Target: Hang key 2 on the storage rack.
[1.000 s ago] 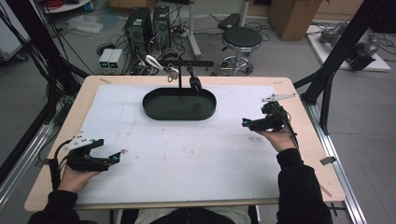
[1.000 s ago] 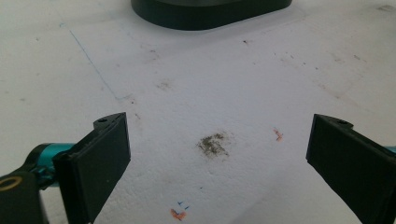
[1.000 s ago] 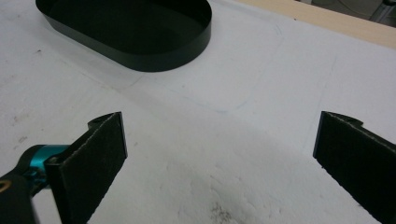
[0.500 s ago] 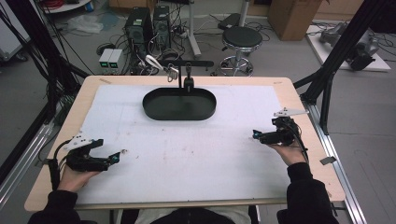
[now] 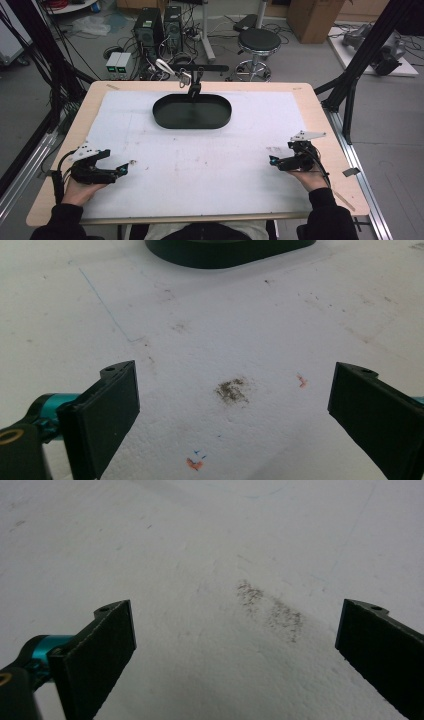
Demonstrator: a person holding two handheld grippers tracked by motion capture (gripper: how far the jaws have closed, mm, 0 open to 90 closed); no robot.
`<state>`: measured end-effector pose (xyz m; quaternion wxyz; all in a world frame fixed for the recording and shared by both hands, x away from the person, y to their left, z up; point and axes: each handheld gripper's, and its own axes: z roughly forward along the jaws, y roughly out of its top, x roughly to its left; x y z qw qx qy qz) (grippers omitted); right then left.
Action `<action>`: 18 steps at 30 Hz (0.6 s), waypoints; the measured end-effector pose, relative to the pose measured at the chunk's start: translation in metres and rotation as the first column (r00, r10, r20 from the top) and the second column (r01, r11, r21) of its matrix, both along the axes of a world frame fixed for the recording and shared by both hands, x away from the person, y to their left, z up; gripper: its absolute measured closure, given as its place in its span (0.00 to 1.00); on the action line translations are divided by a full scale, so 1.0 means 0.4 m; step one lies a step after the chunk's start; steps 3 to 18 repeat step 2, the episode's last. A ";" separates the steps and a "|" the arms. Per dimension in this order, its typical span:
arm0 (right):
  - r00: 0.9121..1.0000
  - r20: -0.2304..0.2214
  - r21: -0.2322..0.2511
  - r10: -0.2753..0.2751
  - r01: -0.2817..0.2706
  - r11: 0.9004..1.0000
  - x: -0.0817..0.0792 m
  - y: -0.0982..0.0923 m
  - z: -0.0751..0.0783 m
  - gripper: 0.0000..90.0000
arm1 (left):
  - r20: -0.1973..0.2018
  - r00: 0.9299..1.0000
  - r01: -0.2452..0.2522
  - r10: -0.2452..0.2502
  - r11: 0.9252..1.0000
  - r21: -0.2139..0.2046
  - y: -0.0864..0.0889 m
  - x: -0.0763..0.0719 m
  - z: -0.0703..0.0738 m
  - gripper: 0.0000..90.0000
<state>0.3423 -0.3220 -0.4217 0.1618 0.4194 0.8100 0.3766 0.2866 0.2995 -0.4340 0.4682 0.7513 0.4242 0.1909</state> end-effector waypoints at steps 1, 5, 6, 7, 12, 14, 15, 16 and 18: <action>1.000 0.000 0.001 0.012 -0.012 1.000 -0.005 0.001 -0.003 0.02 | 0.000 1.000 0.000 0.000 1.000 0.002 0.000 0.000 0.000 0.08; 1.000 0.000 0.000 0.021 -0.021 1.000 -0.011 0.003 -0.006 0.02 | 0.000 1.000 0.000 0.000 1.000 0.003 0.000 -0.001 0.000 0.08; 1.000 0.000 0.000 0.021 -0.021 1.000 -0.011 0.003 -0.006 0.02 | 0.000 1.000 0.000 0.000 1.000 0.003 0.000 -0.001 0.000 0.08; 1.000 0.000 0.000 0.021 -0.021 1.000 -0.011 0.003 -0.006 0.02 | 0.000 1.000 0.000 0.000 1.000 0.003 0.000 -0.001 0.000 0.08; 1.000 0.000 0.000 0.021 -0.021 1.000 -0.011 0.003 -0.006 0.02 | 0.000 1.000 0.000 0.000 1.000 0.003 0.000 -0.001 0.000 0.08; 1.000 0.000 0.000 0.021 -0.021 1.000 -0.011 0.003 -0.006 0.02 | 0.000 1.000 0.000 0.000 1.000 0.003 0.000 -0.001 0.000 0.08; 1.000 0.000 0.000 0.021 -0.021 1.000 -0.011 0.003 -0.006 0.02 | 0.000 1.000 0.000 0.000 1.000 0.003 0.000 -0.001 0.000 0.08; 1.000 0.000 0.000 0.021 -0.021 1.000 -0.011 0.003 -0.006 0.02 | 0.000 1.000 0.000 0.000 1.000 0.003 0.000 -0.001 0.000 0.08; 1.000 0.000 0.000 0.021 -0.021 1.000 -0.011 0.003 -0.006 0.02 | 0.000 1.000 0.000 0.000 1.000 0.003 0.000 -0.001 0.000 0.08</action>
